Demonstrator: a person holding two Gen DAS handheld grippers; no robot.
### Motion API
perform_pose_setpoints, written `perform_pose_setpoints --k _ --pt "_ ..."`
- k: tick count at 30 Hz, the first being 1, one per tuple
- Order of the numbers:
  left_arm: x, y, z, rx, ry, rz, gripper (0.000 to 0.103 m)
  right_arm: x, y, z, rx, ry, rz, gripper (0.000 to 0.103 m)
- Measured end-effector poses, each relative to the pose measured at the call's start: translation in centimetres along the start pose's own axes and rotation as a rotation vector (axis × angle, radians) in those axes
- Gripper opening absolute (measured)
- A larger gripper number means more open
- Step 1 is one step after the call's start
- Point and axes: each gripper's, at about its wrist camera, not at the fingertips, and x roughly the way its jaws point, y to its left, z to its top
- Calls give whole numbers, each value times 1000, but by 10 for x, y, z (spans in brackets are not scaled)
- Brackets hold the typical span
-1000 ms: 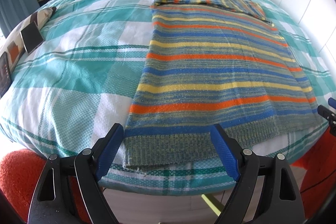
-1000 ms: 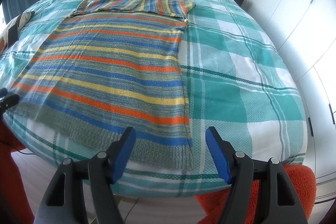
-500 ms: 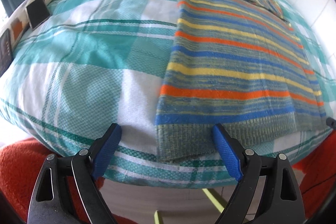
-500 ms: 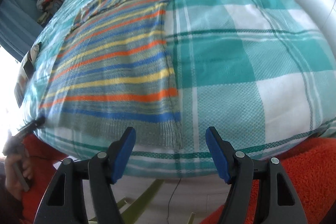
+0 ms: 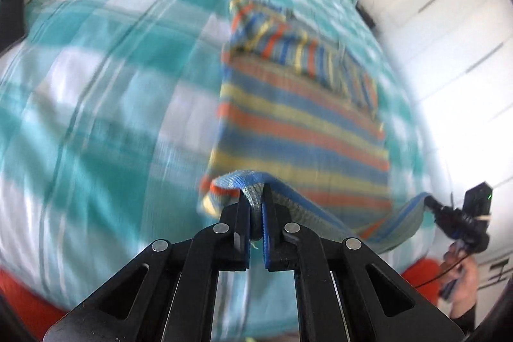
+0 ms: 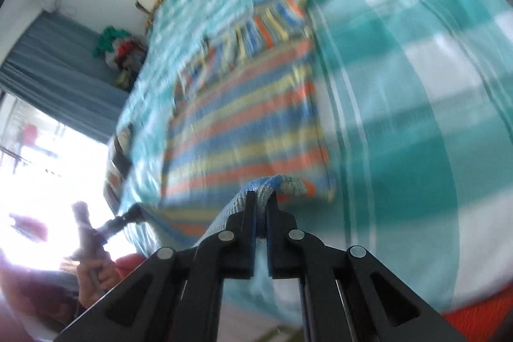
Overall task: Fold small clothes
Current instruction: 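Grasp the ribbed hem with the left tool while the right tool grasps it, fold toward collar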
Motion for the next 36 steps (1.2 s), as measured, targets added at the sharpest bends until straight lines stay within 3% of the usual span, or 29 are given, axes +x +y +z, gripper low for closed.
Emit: perform_pose_setpoints --k 5,9,12,17,20,22,24,27,29,31,32,33,35,36 --pt "44 -13 113 25 -62 14 3 28 9 102 -5 -143 -11 4" --pt "87 -13 186 -7 -68 28 3 68 7 184 -1 -172 -51 4" --pt "116 -14 223 -22 -61 38 3 98 -1 236 20 -160 -66 4" --pt "165 -10 265 -5 -17 85 4 139 -18 286 44 -117 -76 4" --pt "186 5 287 -88 -27 136 16 171 -39 313 101 -85 -37 7" --pt "178 19 298 -173 -107 127 53 172 -54 322 157 -173 -39 15" --pt "159 24 297 -207 -188 113 59 161 -61 328 181 -265 -62 15" --pt "141 10 280 -77 -190 91 60 144 -39 327 37 -271 -90 15" --pt "136 -13 251 94 -163 96 65 143 -9 317 -146 -219 -132 15" --pt "138 -36 215 252 -114 61 72 156 20 302 -303 -117 -113 18" --pt "143 -44 192 331 -81 51 72 165 34 291 -375 -56 -97 26" --pt "150 -48 170 399 -44 73 72 172 43 277 -430 -13 -91 35" --pt "169 -42 130 496 61 153 66 180 51 246 -523 54 -85 36" --pt "171 -36 114 533 73 177 61 183 45 228 -560 92 -104 36"
